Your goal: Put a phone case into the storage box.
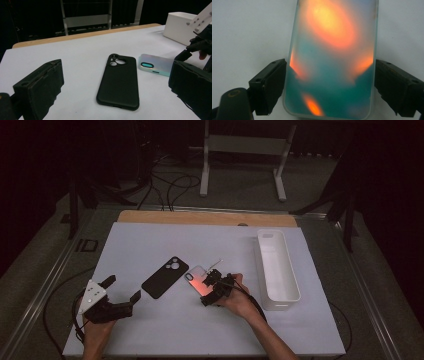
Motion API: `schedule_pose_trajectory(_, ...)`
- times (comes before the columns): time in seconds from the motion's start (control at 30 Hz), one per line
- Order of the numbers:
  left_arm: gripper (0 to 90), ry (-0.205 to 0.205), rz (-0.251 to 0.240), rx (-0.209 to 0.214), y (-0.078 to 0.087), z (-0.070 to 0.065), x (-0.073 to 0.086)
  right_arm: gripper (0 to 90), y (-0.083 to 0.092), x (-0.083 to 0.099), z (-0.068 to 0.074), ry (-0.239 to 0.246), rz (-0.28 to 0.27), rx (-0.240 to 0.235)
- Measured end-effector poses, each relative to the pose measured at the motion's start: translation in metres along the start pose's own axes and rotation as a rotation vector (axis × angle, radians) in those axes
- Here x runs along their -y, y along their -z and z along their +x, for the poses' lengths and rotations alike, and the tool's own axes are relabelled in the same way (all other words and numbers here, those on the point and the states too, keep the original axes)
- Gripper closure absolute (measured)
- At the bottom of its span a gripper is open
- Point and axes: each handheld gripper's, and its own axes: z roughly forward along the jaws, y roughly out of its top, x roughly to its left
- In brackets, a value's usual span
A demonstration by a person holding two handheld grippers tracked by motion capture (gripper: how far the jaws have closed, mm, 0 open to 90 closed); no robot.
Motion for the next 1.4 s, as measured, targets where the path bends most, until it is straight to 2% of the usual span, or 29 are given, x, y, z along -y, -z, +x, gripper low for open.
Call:
schedule_pose_trajectory(0.1,0.6,-0.001,0.001,0.000,0.000,-0.001,0.000,13.8,0.000,-0.001,0.000,0.003,0.011,-0.001)
schedule_pose_trajectory(0.37,0.6,-0.004,0.012,-0.004,-0.002,-0.001,0.000,16.6,0.002,0.001,-0.001,0.005,-0.004,-0.007)
schedule_pose_trajectory(0.63,0.6,-0.001,0.019,-0.011,-0.002,0.000,0.000,17.1,0.009,0.003,-0.003,-0.024,-0.038,-0.014)
schedule_pose_trajectory(0.77,0.6,0.004,0.029,-0.015,-0.003,0.000,0.000,17.1,0.019,0.004,-0.007,-0.051,-0.088,-0.011)
schedule_pose_trajectory(1.0,0.6,0.028,0.037,-0.009,-0.005,-0.003,-0.002,17.1,0.030,0.007,-0.010,-0.079,-0.141,-0.031)
schedule_pose_trajectory(1.23,0.6,0.055,0.057,0.031,-0.012,-0.014,-0.012,17.0,0.045,0.008,-0.003,-0.052,-0.228,-0.052)
schedule_pose_trajectory(1.4,1.2,0.079,0.066,0.071,-0.020,-0.022,-0.026,17.0,0.057,0.009,0.005,-0.022,-0.324,-0.075)
